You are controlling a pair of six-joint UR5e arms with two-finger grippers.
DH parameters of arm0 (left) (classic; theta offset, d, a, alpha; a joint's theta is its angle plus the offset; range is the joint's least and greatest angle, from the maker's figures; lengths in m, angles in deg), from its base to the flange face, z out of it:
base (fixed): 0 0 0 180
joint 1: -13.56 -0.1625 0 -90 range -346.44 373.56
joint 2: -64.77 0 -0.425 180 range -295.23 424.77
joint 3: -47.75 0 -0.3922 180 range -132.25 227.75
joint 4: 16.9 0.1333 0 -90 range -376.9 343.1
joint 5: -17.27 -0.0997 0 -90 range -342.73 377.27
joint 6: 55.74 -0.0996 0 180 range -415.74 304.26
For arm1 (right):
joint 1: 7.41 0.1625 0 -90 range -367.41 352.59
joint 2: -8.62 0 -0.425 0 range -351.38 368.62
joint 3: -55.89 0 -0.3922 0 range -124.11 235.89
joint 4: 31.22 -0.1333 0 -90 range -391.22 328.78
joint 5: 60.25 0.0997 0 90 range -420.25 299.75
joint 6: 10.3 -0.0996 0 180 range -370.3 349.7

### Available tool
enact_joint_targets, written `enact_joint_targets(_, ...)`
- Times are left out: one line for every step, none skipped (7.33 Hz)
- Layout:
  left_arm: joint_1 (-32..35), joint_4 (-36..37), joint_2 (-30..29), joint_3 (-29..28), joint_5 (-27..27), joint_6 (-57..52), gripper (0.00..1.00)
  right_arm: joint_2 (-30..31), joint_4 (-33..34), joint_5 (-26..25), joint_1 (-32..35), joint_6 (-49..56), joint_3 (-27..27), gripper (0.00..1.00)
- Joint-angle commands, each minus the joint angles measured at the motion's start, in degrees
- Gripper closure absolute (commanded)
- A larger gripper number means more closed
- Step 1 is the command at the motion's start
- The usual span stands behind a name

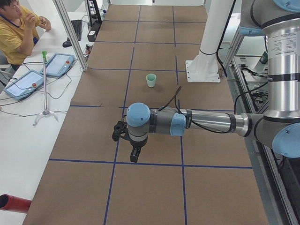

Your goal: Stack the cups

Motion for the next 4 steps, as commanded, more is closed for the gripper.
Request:
enact_joint_targets(-6.7,-0.8,-0.3,2.8,-0.1,13.3,0.00,0.0,0.0,0.0,0.1,0.0,0.0,0.00)
enact_joint_targets(-11.8,-6.6,-0.2,3.3,-0.2,22.8,0.00,0.0,0.0,0.0,0.0,0.0,0.0,0.00)
enact_joint_targets(-15.4,-14.4,0.4,3.0,-0.5,32.0,0.00,0.0,0.0,0.0,0.0,0.0,0.0,0.00)
enact_joint_targets(-19.7,-20.2,0.6,2.3,-4.3,40.7,0.00,0.0,0.0,0.0,0.1,0.0,0.0,0.00)
